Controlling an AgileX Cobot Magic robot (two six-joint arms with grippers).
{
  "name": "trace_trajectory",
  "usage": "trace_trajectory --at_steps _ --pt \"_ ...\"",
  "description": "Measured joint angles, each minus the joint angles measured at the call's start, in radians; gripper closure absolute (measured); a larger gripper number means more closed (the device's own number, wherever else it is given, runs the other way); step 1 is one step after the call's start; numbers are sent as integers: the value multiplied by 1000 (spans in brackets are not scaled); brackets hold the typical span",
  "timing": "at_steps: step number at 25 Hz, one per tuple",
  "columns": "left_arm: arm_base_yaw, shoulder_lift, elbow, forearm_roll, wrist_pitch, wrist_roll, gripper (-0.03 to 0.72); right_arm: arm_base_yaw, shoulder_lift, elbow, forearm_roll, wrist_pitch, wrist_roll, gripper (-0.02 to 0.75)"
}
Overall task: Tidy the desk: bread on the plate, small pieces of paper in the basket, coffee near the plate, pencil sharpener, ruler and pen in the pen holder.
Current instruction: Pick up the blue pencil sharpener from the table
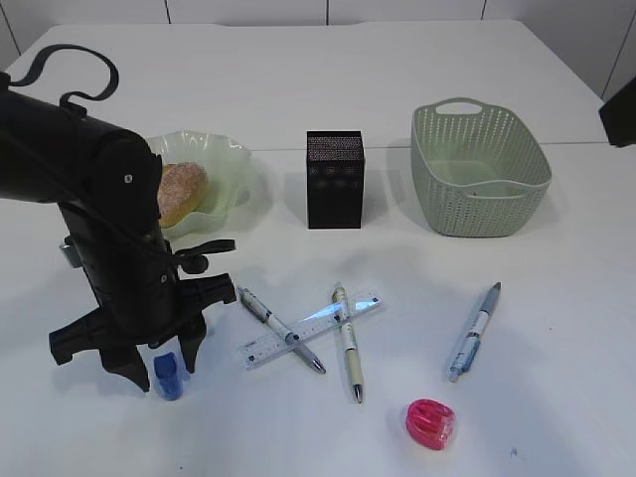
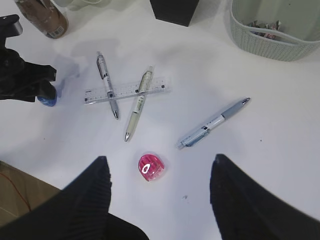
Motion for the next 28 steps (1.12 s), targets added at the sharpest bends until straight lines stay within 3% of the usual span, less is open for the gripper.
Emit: trace_trajectory --at_steps 22,28 --pt "0 39 0 4 -31 2 373 0 0 0 0 0 0 245" --pt "0 43 0 8 -31 2 463 0 0 0 0 0 0 245"
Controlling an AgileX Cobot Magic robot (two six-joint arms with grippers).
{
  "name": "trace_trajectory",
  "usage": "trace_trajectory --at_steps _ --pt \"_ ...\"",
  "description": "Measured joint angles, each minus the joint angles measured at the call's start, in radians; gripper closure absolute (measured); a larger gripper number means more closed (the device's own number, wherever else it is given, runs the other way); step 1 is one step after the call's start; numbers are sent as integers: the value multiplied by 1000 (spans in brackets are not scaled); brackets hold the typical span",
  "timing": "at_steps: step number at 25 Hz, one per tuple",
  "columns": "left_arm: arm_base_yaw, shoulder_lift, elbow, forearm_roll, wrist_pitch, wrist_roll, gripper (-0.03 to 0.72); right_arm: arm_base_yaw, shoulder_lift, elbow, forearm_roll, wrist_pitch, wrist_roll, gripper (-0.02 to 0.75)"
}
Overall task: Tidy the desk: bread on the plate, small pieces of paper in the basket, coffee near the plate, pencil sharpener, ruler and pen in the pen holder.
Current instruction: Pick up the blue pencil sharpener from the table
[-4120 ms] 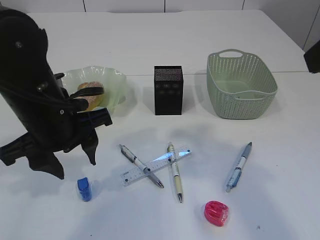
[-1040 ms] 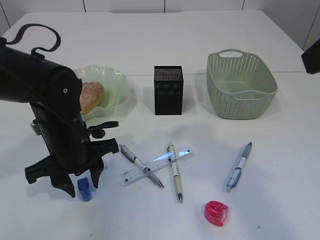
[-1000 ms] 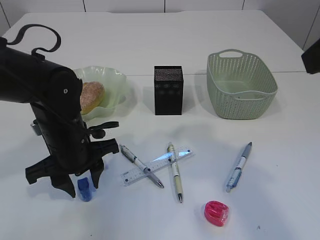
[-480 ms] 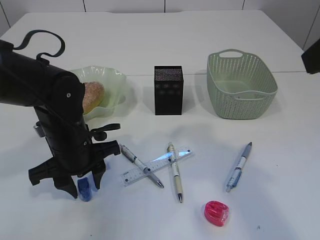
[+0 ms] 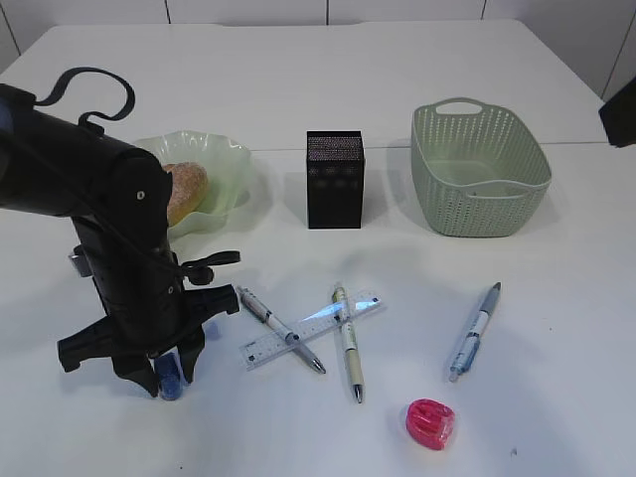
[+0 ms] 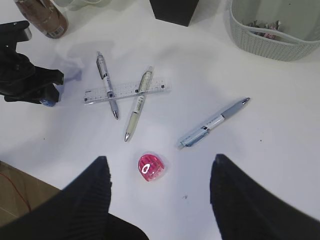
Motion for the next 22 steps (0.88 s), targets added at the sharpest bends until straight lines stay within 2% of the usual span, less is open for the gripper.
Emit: trace_trajectory --at_steps 4,9,12,22 --pt "0 0 0 15 0 0 524 0 0 0 0 0 0 245" --pt "0 0 0 32 0 1 537 0 0 0 0 0 0 245" --pt "0 0 -9 7 14 1 537 0 0 0 0 0 0 245" --pt "0 0 -202 7 182 2 538 0 0 0 8 0 0 245"
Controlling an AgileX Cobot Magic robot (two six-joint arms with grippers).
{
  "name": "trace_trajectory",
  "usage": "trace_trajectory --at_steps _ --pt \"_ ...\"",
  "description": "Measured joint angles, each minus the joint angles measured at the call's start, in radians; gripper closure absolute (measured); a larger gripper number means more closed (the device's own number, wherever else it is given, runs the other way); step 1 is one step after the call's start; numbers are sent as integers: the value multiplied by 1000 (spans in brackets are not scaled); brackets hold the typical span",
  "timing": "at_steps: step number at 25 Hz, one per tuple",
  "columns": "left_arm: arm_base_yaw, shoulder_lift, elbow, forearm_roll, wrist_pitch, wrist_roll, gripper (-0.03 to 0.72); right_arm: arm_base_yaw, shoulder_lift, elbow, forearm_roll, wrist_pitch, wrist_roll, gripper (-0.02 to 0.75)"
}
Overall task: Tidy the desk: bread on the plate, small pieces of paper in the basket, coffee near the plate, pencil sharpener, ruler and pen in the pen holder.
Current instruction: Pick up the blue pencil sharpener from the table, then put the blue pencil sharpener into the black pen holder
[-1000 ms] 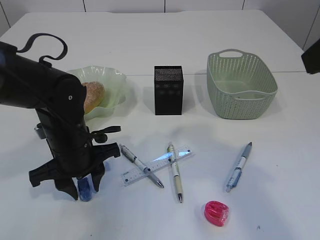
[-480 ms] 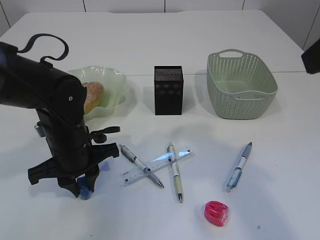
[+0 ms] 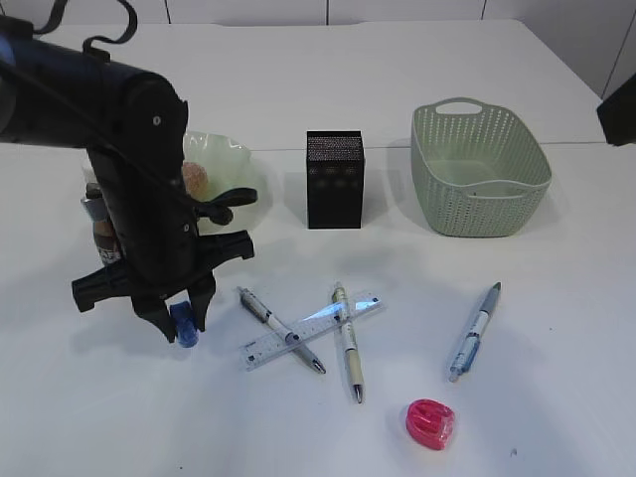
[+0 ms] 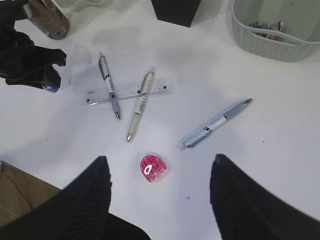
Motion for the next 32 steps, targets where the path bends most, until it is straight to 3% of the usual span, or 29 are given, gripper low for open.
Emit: trace_trajectory --at_steps 4,7,14,21,32 --pt "0 0 -75 0 51 15 538 0 0 0 6 0 0 245" --pt "-2 0 -137 -7 55 99 538 0 0 0 8 0 0 245" --pt "-45 0 -260 -7 -22 412 538 0 0 0 11 0 -2 245" --pt "-60 1 -298 0 -81 701 538 0 0 0 11 0 -5 245" --pt "-60 3 -298 23 -156 753 538 0 0 0 11 0 -5 245"
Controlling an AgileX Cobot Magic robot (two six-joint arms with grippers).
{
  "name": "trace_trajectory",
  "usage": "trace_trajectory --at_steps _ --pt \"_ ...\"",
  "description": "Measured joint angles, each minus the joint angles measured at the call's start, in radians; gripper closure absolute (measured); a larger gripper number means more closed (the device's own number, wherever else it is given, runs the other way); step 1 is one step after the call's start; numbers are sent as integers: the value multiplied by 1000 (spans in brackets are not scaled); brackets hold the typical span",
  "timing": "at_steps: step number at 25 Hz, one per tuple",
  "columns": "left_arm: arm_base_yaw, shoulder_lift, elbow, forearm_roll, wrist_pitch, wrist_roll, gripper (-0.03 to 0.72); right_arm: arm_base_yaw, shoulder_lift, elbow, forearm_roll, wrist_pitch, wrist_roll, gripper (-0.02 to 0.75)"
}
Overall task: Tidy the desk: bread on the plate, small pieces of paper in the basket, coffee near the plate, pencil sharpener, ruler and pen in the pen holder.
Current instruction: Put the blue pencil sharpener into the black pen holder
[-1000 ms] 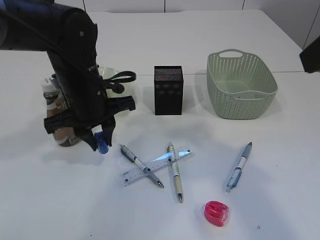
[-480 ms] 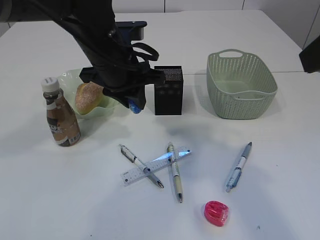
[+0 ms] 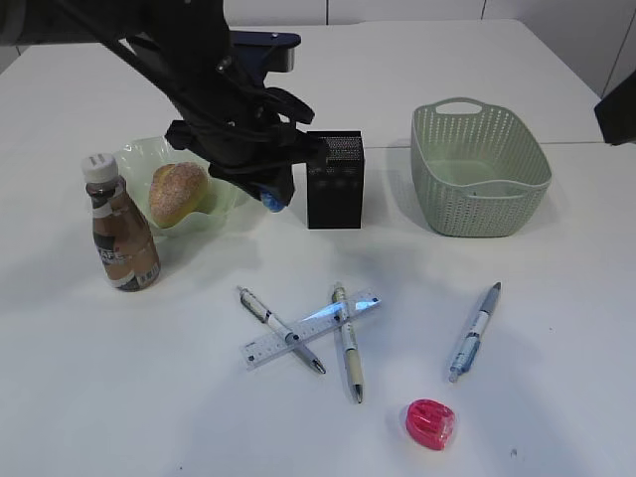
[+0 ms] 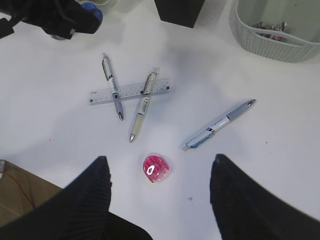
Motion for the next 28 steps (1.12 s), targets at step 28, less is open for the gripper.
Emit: trace_trajectory --at_steps 28 --pt "0 2 0 2 -436 0 539 0 0 0 0 0 -8 245"
